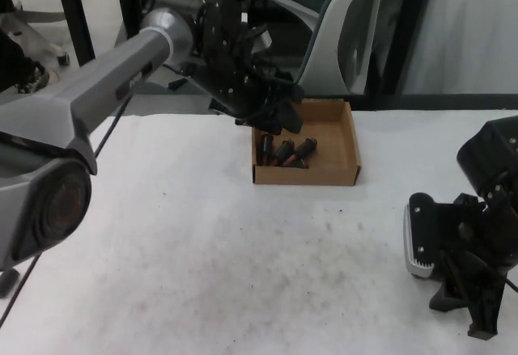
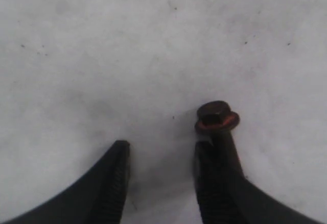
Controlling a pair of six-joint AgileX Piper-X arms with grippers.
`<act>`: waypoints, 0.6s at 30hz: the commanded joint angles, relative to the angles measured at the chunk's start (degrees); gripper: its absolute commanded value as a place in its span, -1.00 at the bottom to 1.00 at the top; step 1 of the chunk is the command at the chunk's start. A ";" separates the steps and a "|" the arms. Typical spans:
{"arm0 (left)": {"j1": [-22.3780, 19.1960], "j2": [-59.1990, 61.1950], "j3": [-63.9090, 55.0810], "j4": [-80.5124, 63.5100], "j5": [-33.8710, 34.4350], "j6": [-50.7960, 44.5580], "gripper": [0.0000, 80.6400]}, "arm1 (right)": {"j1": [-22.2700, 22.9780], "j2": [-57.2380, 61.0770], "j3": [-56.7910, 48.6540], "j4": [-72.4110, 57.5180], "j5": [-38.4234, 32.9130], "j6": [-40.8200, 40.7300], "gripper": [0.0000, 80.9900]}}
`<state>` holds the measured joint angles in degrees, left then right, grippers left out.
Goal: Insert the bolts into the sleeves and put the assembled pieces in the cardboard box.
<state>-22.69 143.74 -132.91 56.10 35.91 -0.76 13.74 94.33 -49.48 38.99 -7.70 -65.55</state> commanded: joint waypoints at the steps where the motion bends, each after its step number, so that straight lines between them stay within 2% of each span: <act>1: 0.24 -4.07 -0.69 3.27 0.80 3.49 -0.05 | 0.12 1.86 -0.35 -2.51 2.51 -0.06 -0.03; 7: 0.32 -7.17 -0.69 4.17 0.69 5.29 -0.05 | 0.12 2.04 -0.35 -5.35 2.76 -0.06 -0.03; 18: 1.13 -9.50 -0.69 6.17 -0.31 8.78 -0.05 | 0.12 0.04 -0.52 -2.71 5.68 -0.06 -0.03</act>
<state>-22.07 136.12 -132.91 61.96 35.76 4.87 13.95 95.76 -49.79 35.29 -4.15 -65.55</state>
